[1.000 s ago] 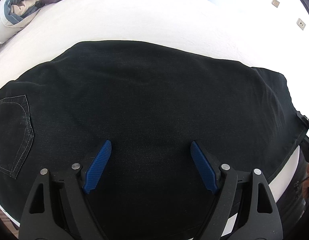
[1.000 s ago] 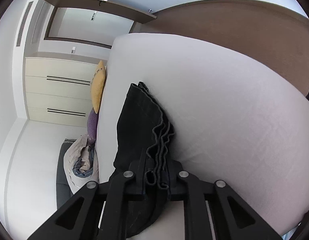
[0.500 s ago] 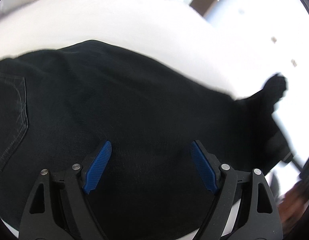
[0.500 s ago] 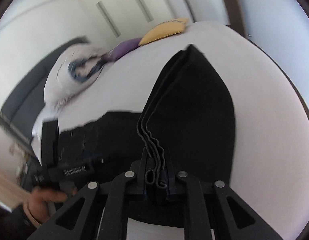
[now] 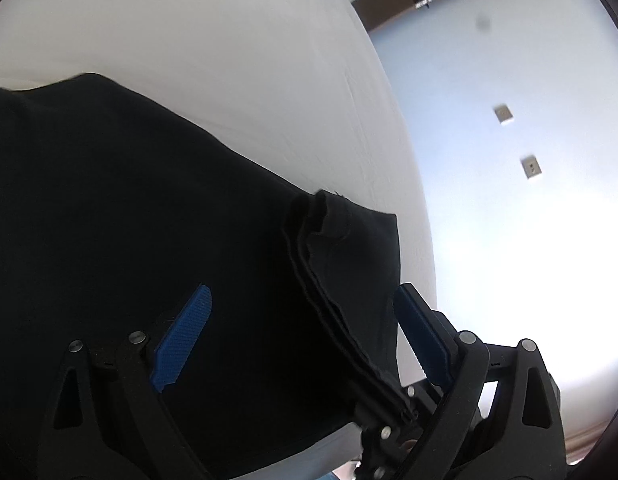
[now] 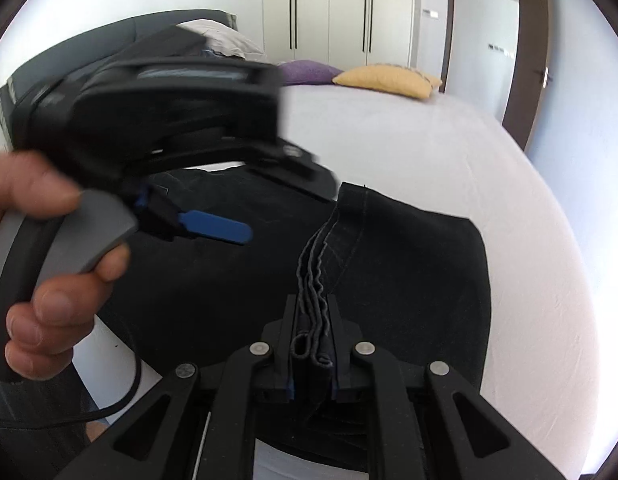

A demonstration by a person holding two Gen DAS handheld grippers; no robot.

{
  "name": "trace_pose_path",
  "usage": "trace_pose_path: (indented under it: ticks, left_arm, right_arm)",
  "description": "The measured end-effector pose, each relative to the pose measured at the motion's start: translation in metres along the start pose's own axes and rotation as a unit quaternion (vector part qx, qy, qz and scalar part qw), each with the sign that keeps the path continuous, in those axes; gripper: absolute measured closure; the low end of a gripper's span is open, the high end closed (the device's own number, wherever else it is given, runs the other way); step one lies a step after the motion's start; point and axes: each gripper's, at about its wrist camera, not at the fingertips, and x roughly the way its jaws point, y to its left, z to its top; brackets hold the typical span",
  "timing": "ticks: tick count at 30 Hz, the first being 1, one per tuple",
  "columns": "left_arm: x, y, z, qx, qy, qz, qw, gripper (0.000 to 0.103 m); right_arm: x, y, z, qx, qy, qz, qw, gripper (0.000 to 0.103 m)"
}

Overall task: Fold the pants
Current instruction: 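Lift the folded leg edge with the right tool while the left tool grasps beside it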

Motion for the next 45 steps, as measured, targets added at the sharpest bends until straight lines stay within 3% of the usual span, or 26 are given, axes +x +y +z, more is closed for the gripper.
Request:
trace_pose_path:
  ticks: [5, 7, 8, 9, 10, 17, 23, 30, 35, 45]
  left_arm:
    - [0.026, -0.002, 0.016, 0.001, 0.036, 0.0, 0.9994, 0.01]
    - [0.03, -0.001, 0.021, -0.003, 0.039, -0.001, 0.9992, 0.017]
    - [0.032, 0.0, 0.024, -0.002, 0.047, -0.004, 0.9989, 0.039]
    - [0.024, -0.002, 0.027, -0.001, 0.055, -0.005, 0.9985, 0.068]
    - [0.026, -0.001, 0.028, 0.0, 0.061, 0.001, 0.9981, 0.077]
    - [0.013, 0.007, 0.025, 0.035, 0.063, 0.017, 0.9972, 0.095]
    - [-0.018, 0.018, 0.038, 0.071, 0.055, 0.042, 0.9951, 0.096]
    - [-0.059, 0.056, 0.063, 0.112, 0.055, 0.098, 0.9874, 0.096]
    - [-0.102, 0.105, 0.08, 0.101, 0.06, 0.127, 0.985, 0.096]
    - [-0.102, 0.166, 0.077, 0.08, 0.062, 0.14, 0.985, 0.096]
  right_arm:
    - [-0.002, 0.008, 0.001, -0.022, -0.009, -0.006, 1.0, 0.09]
    - [-0.002, 0.009, 0.002, -0.022, -0.01, -0.005, 1.0, 0.09]
    - [-0.002, 0.009, 0.003, -0.023, -0.011, -0.005, 1.0, 0.09]
    - [-0.003, 0.009, 0.003, -0.023, -0.012, -0.004, 1.0, 0.09]
    - [-0.008, 0.012, -0.004, -0.025, -0.014, -0.004, 1.0, 0.09]
    - [-0.011, 0.021, 0.004, -0.048, -0.016, -0.002, 0.999, 0.09]
    - [-0.007, 0.046, 0.012, -0.077, -0.024, 0.018, 0.997, 0.09]
    - [0.019, 0.093, 0.032, -0.116, -0.018, 0.054, 0.992, 0.09]
    - [0.049, 0.125, 0.042, -0.132, 0.003, 0.076, 0.988, 0.09]
    - [0.09, 0.137, 0.036, -0.144, 0.049, 0.098, 0.984, 0.09]
